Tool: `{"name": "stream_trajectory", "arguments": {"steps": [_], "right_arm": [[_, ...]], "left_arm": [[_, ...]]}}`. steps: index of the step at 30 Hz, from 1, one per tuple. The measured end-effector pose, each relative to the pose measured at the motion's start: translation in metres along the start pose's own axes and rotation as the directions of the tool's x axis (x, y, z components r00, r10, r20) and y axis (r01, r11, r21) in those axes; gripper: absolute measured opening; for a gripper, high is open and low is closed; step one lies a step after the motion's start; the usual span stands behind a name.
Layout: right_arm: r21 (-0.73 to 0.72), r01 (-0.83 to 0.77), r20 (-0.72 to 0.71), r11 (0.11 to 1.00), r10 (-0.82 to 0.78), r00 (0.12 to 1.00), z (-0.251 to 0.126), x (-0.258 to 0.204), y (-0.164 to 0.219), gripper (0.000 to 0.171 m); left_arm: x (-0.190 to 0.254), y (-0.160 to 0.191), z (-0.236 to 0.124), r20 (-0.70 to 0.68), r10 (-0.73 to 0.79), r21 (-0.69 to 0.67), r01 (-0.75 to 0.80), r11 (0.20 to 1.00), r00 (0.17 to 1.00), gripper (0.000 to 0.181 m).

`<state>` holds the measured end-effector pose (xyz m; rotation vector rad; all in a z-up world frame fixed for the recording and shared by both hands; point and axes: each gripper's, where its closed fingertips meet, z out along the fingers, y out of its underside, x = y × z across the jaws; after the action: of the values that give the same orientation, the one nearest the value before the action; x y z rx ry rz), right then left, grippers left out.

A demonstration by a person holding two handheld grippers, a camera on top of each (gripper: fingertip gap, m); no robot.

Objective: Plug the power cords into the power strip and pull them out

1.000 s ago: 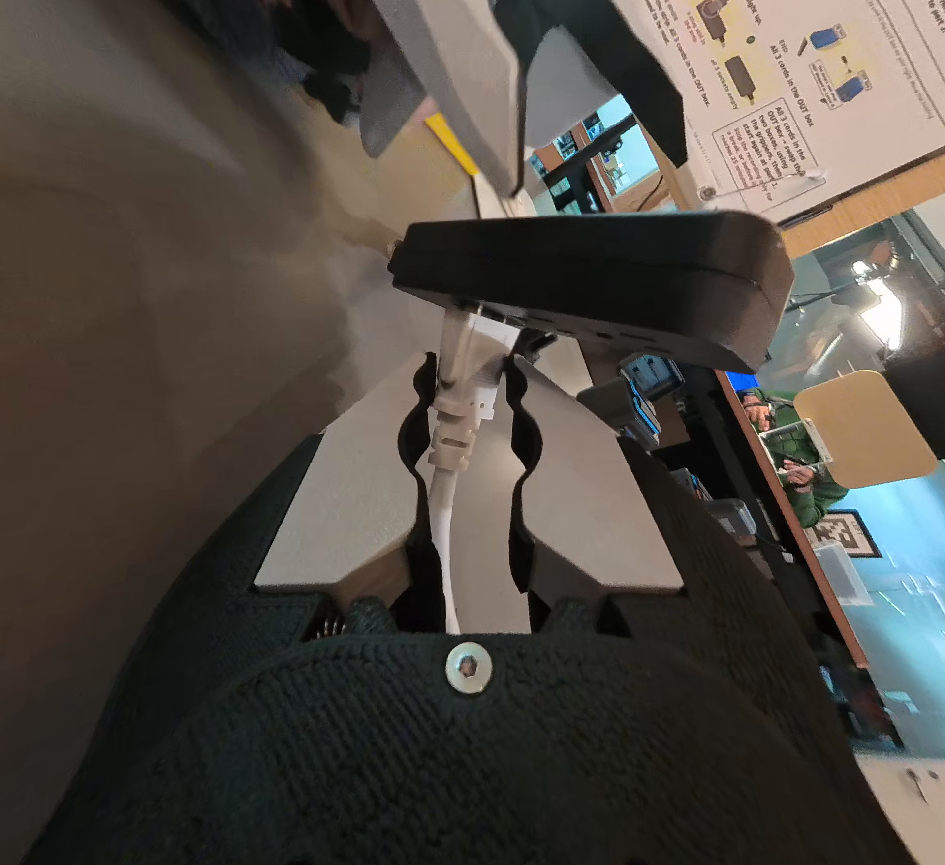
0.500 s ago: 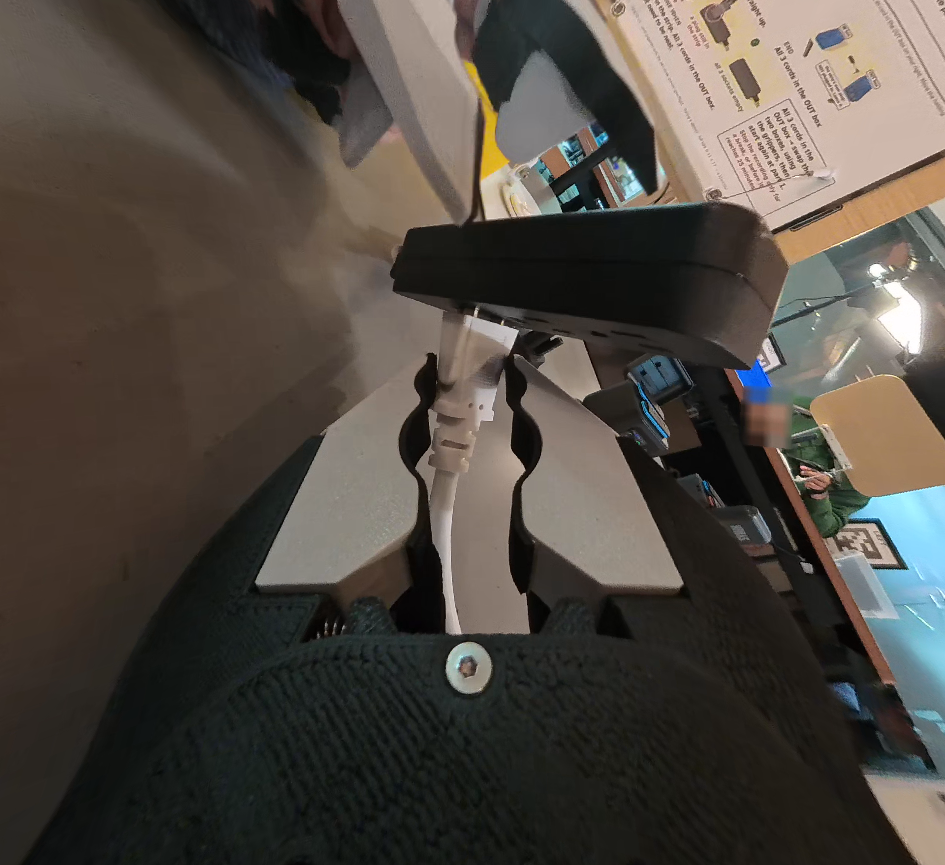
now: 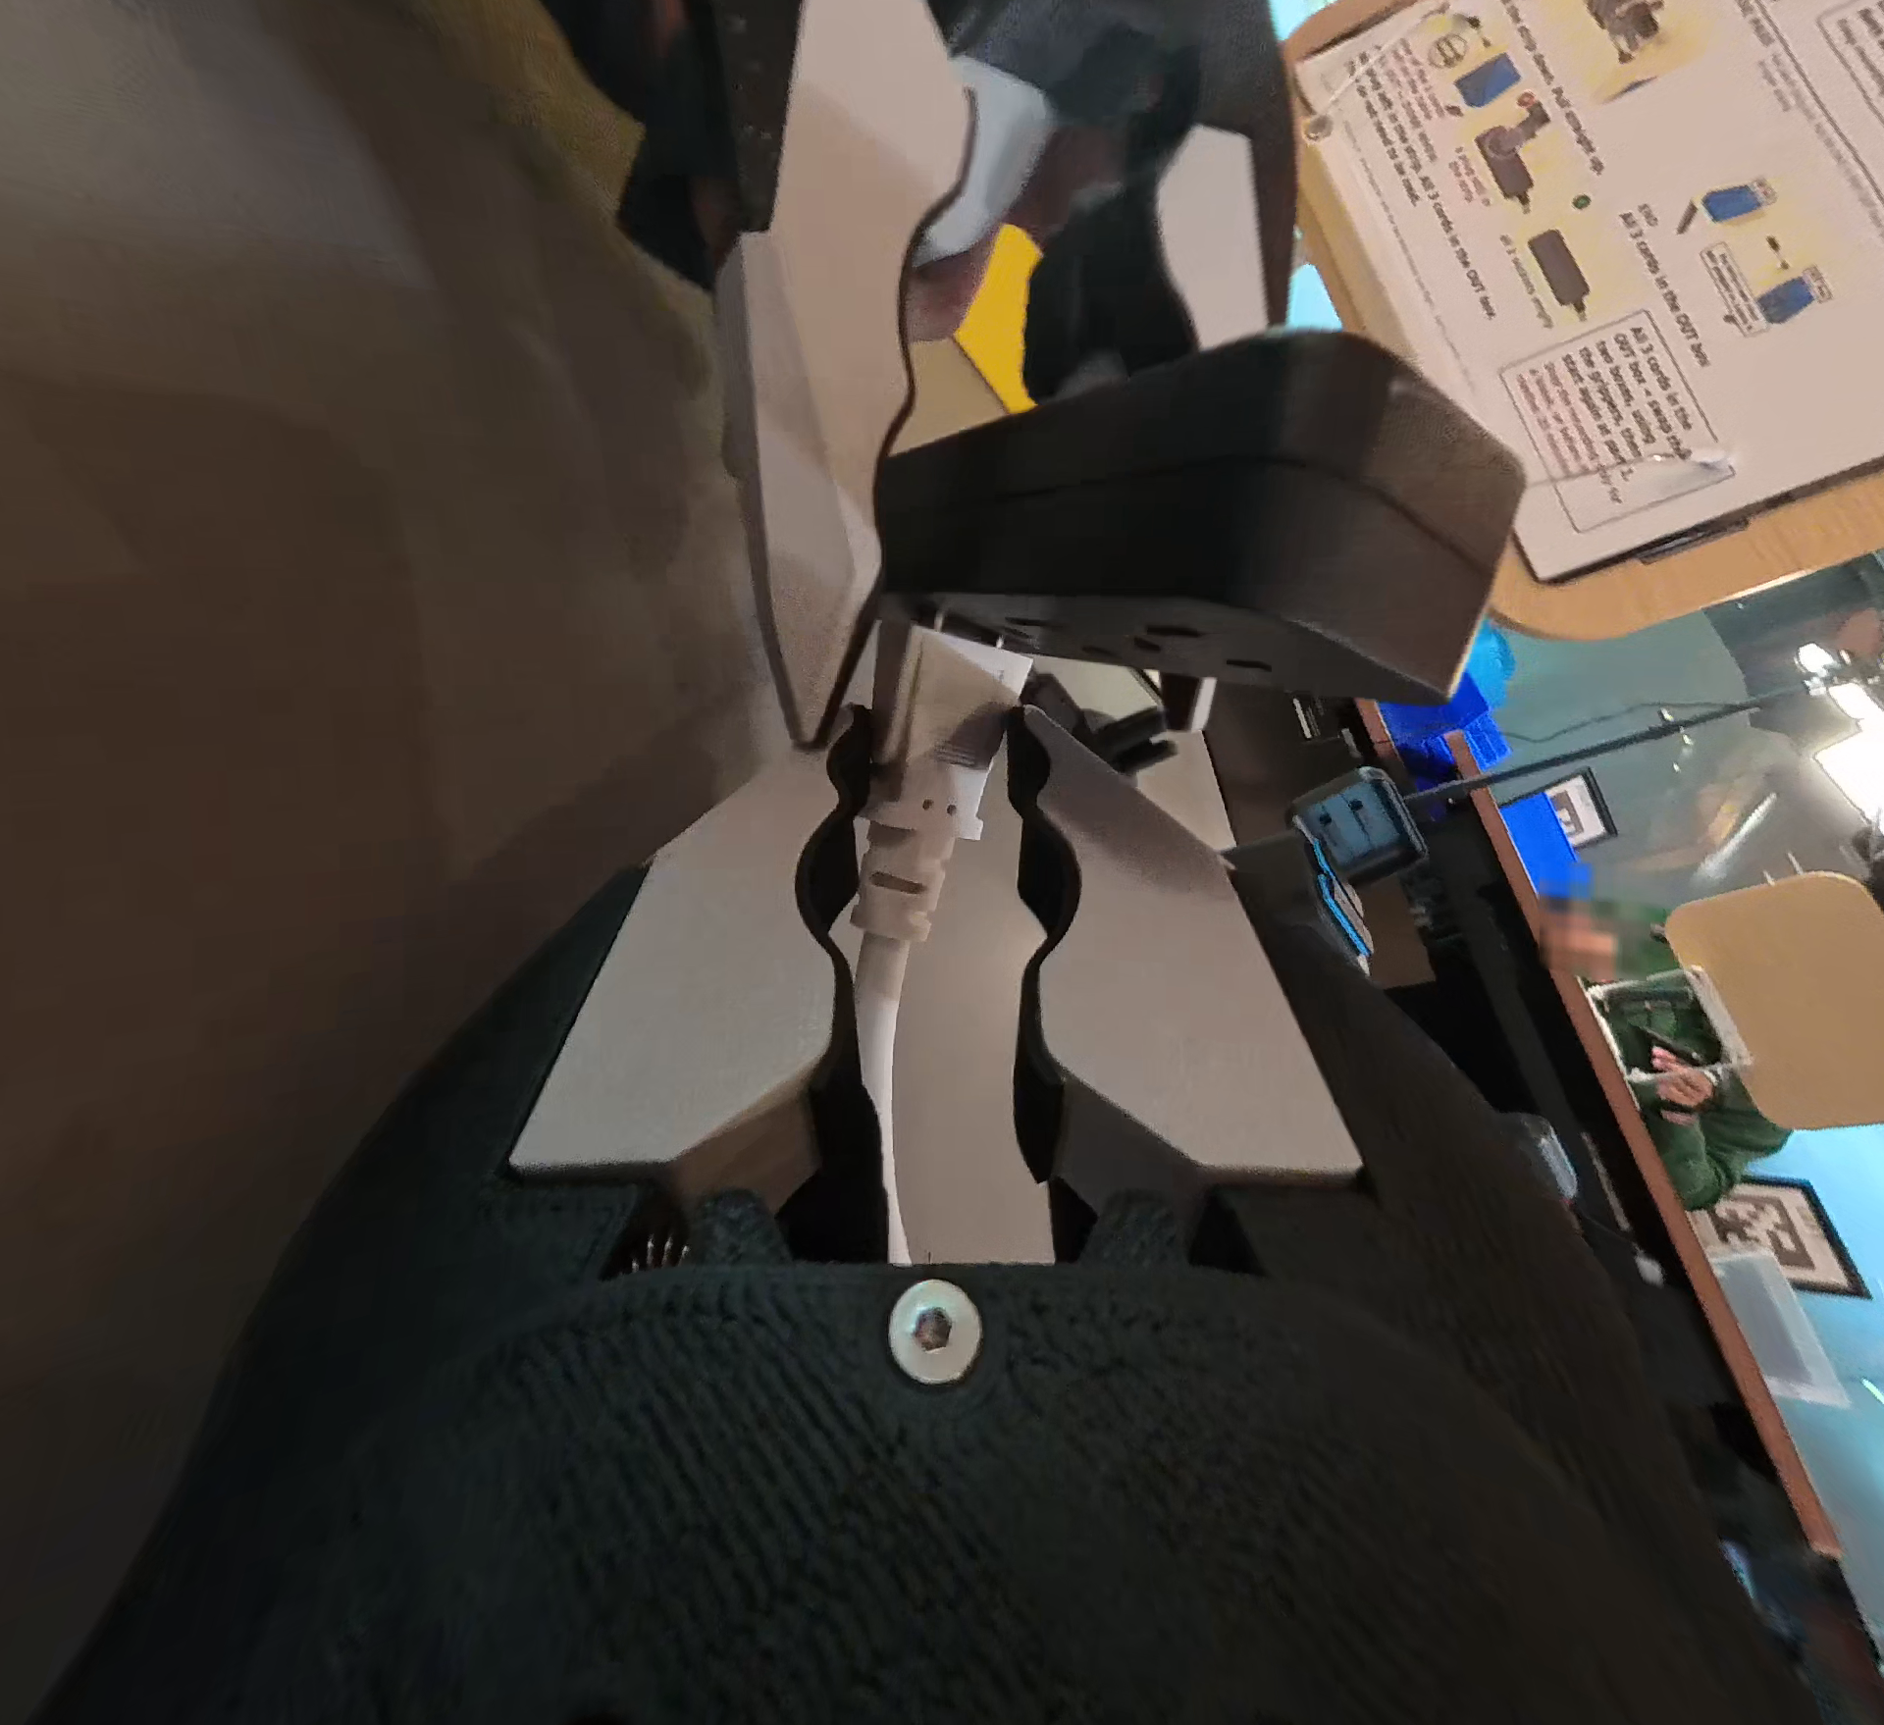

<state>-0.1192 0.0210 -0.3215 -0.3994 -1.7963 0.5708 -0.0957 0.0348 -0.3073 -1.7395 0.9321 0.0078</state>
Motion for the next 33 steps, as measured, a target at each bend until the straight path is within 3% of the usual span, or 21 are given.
{"name": "stream_trajectory", "arguments": {"steps": [3,9,14,22,25,27,29,30,33], "right_arm": [[0.012,-0.001,0.027,1.000,0.001,1.000,0.000,-0.003,-0.001,0.025],[0.029,0.014,0.089,0.999,-0.016,0.996,0.000,-0.014,-0.006,0.033],[0.079,0.015,0.125,0.997,-0.024,0.992,0.002,-0.026,-0.024,0.037],[0.062,0.008,0.133,0.998,-0.016,0.991,0.013,-0.033,-0.037,0.036],[0.061,-0.093,0.203,0.994,0.079,0.976,0.009,-0.033,-0.038,0.045],[0.044,-0.195,0.280,0.980,0.175,0.944,0.008,-0.034,-0.040,0.061],[-0.036,-0.279,0.321,0.960,0.275,0.906,0.013,-0.035,-0.036,0.066],[-0.062,-0.303,0.319,0.951,0.306,0.897,0.016,-0.034,-0.034,0.064],[-0.079,-0.294,0.302,0.953,0.304,0.903,0.019,-0.032,-0.031,0.019]], "left_arm": [[0.009,-0.001,-0.004,-0.034,0.127,-0.055,-0.128,0.990,0.991,0.044],[0.023,0.004,-0.013,0.038,0.403,-0.020,-0.403,0.915,0.914,0.044],[0.038,0.004,-0.029,0.050,0.458,0.070,-0.460,0.885,0.888,0.043],[0.045,0.008,-0.047,0.112,0.408,0.098,-0.419,0.903,0.906,0.043],[0.041,0.003,-0.046,0.087,0.323,0.149,-0.333,0.931,0.942,0.044],[0.037,-0.002,-0.045,0.079,0.244,0.181,-0.255,0.950,0.966,0.043],[0.028,-0.009,-0.043,0.068,0.142,0.228,-0.154,0.961,0.988,0.043],[0.024,-0.013,-0.043,0.048,0.086,0.264,-0.096,0.960,0.995,0.043],[0.029,-0.020,-0.046,-0.044,0.016,0.337,-0.001,0.942,0.999,0.043]]}}
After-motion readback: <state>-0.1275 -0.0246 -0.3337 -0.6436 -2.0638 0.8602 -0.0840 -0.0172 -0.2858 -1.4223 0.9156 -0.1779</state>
